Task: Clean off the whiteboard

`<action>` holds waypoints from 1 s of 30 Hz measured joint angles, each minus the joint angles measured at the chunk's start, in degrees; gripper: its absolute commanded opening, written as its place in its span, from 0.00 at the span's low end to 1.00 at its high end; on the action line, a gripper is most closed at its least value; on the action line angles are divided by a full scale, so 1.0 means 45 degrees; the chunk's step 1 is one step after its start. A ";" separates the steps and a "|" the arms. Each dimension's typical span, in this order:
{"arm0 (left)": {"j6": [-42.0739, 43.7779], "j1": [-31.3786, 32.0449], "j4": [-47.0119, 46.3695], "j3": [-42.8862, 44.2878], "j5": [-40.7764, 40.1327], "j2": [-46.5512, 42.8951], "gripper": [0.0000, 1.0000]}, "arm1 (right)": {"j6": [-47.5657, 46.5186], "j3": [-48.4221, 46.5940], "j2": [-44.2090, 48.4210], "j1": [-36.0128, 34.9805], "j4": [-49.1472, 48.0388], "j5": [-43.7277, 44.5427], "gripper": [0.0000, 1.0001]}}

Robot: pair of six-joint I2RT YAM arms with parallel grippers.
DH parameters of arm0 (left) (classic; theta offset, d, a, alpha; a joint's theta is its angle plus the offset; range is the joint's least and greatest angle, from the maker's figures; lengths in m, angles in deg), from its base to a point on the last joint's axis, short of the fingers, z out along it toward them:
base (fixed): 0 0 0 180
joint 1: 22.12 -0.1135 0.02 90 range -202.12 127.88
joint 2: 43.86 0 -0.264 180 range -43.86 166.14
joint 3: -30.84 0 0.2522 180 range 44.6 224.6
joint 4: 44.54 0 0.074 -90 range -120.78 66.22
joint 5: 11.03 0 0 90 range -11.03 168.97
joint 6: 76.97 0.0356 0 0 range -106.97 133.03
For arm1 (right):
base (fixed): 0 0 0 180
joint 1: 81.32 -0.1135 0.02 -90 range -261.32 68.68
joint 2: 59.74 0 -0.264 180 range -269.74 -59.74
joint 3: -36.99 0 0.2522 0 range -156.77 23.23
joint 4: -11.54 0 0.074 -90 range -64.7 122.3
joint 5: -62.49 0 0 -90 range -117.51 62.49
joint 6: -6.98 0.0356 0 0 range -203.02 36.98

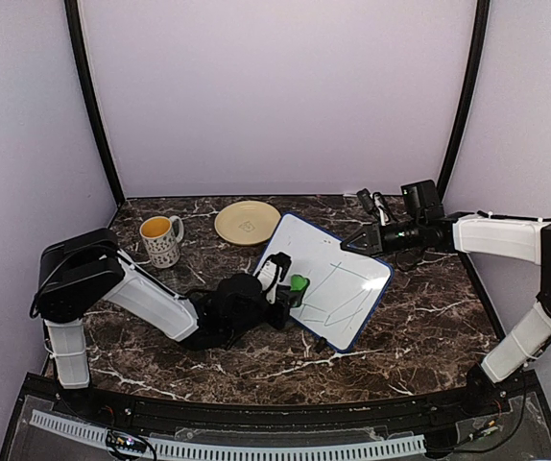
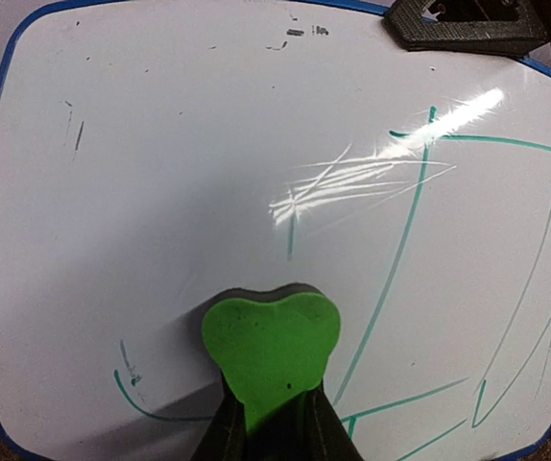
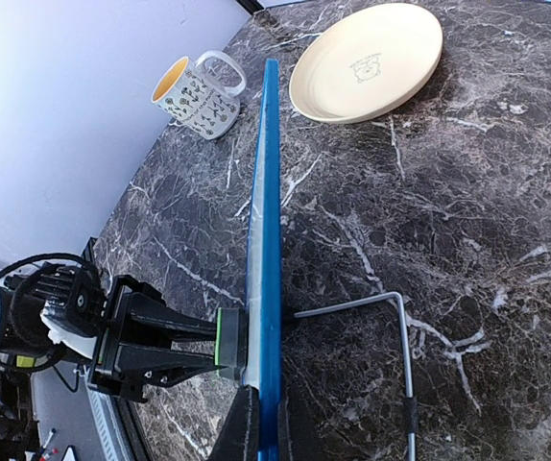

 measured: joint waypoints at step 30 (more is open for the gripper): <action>-0.1656 -0.2778 0.1384 0.0053 0.0986 -0.0753 0.00 | 0.0160 -0.0010 0.0000 0.0000 -0.0010 0.0189 0.00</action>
